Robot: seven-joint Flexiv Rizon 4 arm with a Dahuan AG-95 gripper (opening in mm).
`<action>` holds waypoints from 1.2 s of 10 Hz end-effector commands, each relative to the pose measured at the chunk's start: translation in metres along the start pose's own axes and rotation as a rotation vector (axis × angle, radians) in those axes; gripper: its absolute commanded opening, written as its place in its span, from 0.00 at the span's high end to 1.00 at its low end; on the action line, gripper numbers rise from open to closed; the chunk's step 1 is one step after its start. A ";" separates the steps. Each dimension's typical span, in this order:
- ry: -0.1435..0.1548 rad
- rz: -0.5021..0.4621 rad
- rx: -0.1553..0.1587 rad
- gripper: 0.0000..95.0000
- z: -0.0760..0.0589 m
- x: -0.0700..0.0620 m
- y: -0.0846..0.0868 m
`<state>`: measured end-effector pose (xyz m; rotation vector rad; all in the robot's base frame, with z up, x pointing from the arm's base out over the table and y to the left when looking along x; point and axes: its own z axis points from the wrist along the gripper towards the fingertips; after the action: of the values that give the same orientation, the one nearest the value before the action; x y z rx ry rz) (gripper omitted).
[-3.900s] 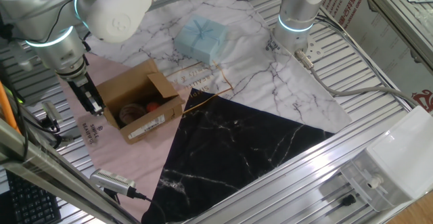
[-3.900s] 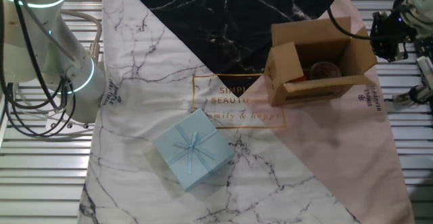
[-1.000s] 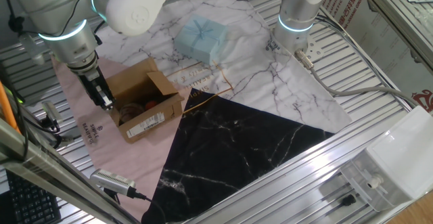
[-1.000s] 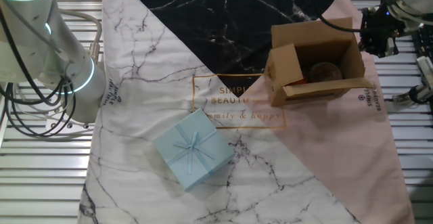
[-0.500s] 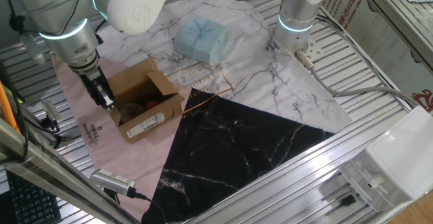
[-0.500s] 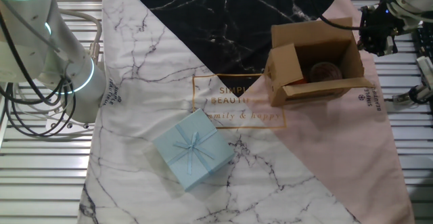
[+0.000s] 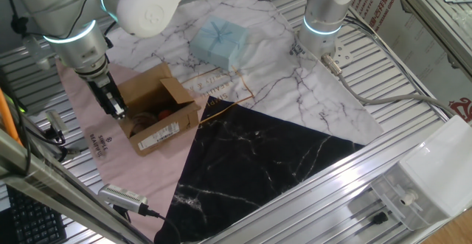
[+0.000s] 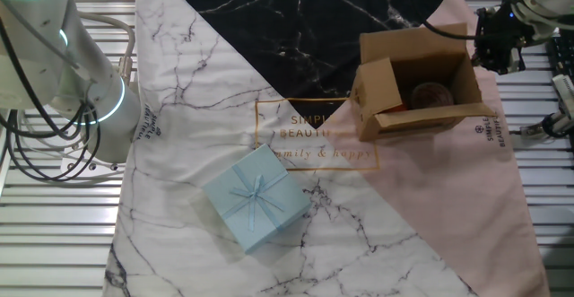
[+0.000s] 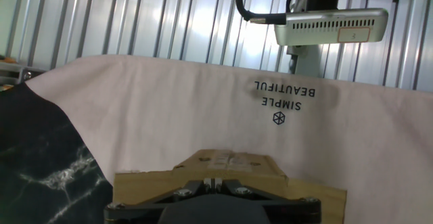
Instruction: Cover the box
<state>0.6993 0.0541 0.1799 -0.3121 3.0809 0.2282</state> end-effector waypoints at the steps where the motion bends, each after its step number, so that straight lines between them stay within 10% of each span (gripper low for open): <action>1: 0.001 0.001 0.000 1.00 -0.001 0.004 -0.001; 12: -0.003 0.011 -0.010 1.00 0.001 0.012 -0.005</action>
<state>0.6885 0.0465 0.1775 -0.2934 3.0803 0.2431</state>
